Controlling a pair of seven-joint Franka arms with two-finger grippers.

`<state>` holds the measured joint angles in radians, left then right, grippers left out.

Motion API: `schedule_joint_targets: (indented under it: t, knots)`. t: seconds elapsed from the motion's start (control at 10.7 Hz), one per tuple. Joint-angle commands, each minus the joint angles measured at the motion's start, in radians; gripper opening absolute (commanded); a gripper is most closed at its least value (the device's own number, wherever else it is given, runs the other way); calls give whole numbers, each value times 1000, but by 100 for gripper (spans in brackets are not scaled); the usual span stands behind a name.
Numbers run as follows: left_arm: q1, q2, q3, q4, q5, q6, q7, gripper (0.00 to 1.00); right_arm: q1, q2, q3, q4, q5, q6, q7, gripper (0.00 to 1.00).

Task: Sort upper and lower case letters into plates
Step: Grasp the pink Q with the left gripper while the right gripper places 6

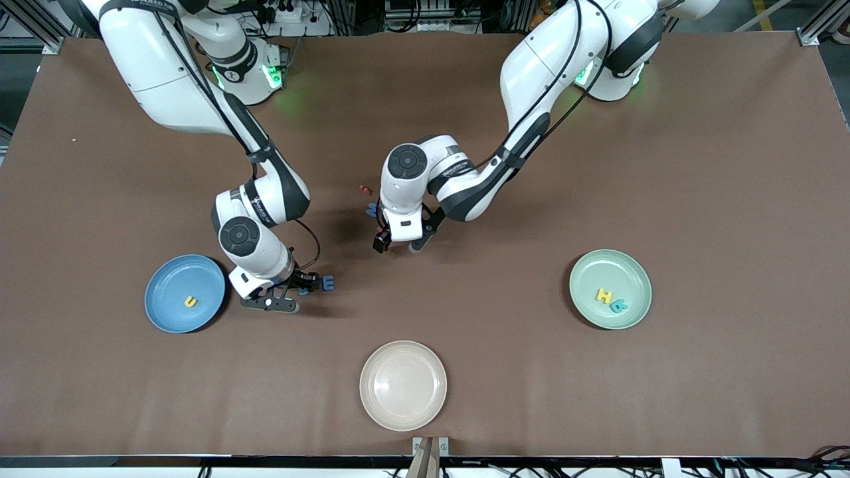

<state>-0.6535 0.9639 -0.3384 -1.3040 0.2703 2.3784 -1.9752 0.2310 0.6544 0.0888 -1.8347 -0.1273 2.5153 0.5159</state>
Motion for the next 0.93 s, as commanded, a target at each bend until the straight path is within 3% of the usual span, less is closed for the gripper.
schedule_joint_targets:
  t: [0.0, 0.37, 0.56, 0.84]
  knots:
    - [-29, 32, 15, 46, -28, 4, -17, 100, -4, -7, -1, -6, -14, 2, -7, 0]
    - [-52, 44, 21, 57, -63, -2, -19, 100, -100, -79, -3, -6, -12, -10, -104, 0]
    - [-67, 58, 30, 63, -63, -2, -19, 100, -157, -125, -6, 17, -14, -82, -177, 0]
    - [-80, 76, 47, 87, -71, -5, -17, 100, -299, -121, -15, 41, -18, -92, -470, 0]
